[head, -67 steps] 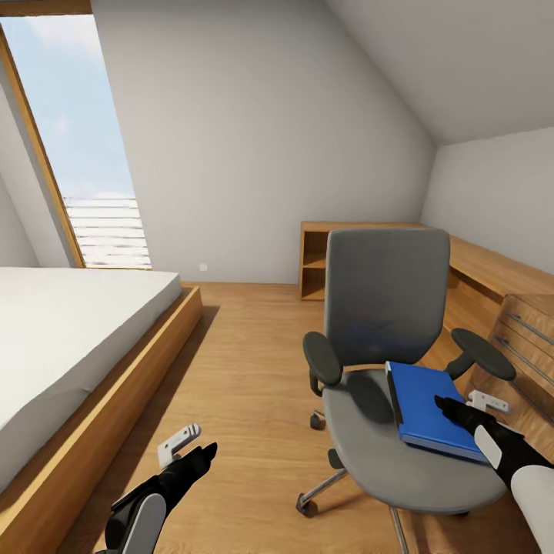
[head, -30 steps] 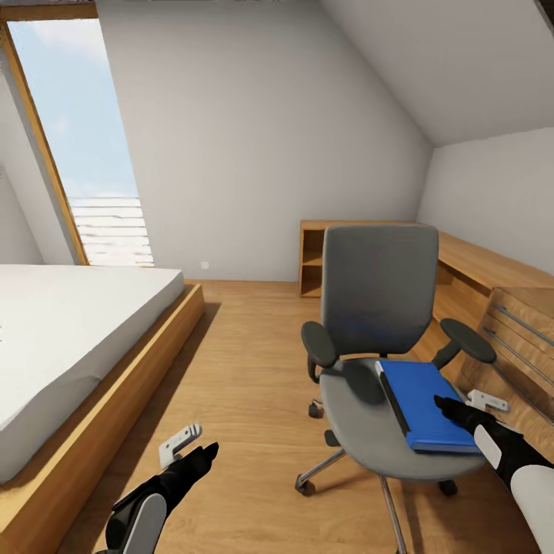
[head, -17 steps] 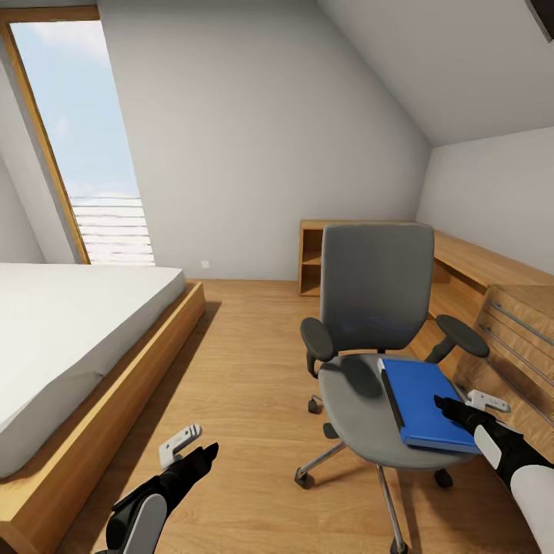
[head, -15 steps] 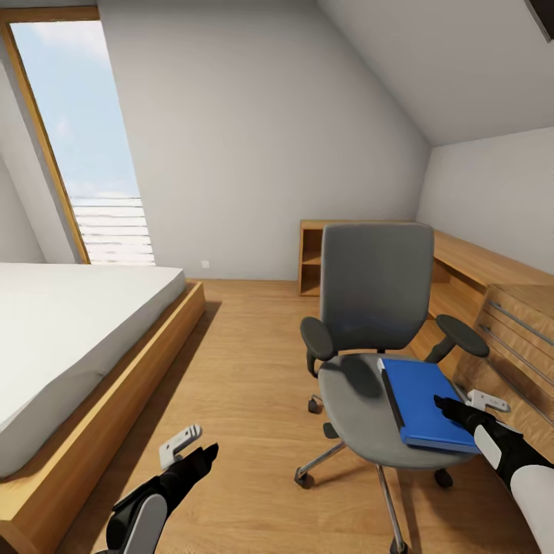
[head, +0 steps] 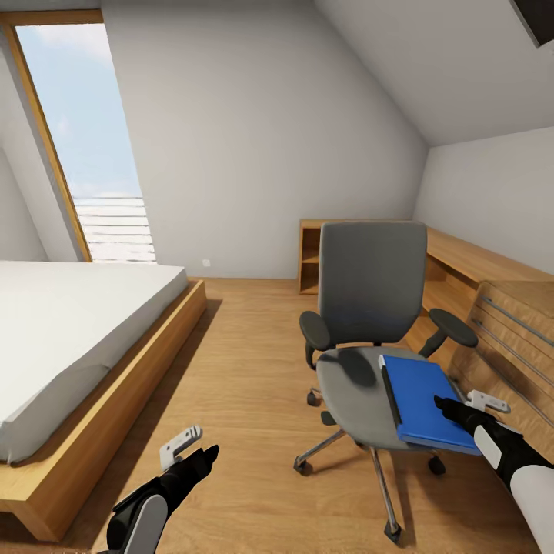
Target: In the bedroom, organize the workspace by keeping the computer under the desk, ensuring the monitor is on the desk, placing the keyboard on the desk next to the monitor, placing the mouse on the desk next to the keyboard, moving the folder from the swivel chair onto the desk next to the mouse, stacking the notebook on top of the folder with the pen on top of the notebook, and positioning the swivel chair next to the desk.
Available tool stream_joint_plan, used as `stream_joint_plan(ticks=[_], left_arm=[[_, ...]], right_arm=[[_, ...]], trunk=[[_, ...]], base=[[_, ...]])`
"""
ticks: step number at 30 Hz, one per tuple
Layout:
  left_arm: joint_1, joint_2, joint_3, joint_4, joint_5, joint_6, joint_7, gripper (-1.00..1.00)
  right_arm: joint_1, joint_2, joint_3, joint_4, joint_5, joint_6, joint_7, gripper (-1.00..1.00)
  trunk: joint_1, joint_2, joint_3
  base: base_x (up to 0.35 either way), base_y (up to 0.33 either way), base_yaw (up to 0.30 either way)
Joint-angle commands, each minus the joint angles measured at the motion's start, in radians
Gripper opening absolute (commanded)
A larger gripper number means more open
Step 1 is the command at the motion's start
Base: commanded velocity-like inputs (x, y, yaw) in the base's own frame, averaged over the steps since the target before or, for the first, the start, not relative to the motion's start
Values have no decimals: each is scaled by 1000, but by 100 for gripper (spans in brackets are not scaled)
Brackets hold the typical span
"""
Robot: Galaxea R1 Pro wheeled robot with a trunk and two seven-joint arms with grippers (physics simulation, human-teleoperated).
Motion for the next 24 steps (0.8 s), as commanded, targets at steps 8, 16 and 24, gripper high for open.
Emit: stream_joint_plan(ticks=[8, 16, 24], left_arm=[[-1, 0, -1, -1, 11, 2, 10, 100], [-1, 0, -1, -1, 11, 2, 10, 100], [-1, 0, -1, 0, 11, 2, 10, 100]], right_arm=[[0, 0, -1, 31, -7, 6, 4, 100], [0, 0, -1, 29, -7, 6, 4, 100], [0, 0, -1, 29, -7, 6, 4, 100]], trunk=[[0, 0, -1], [0, 0, -1], [0, 0, -1]], base=[[-5, 0, 0], [-200, 0, 0], [-51, 0, 0]])
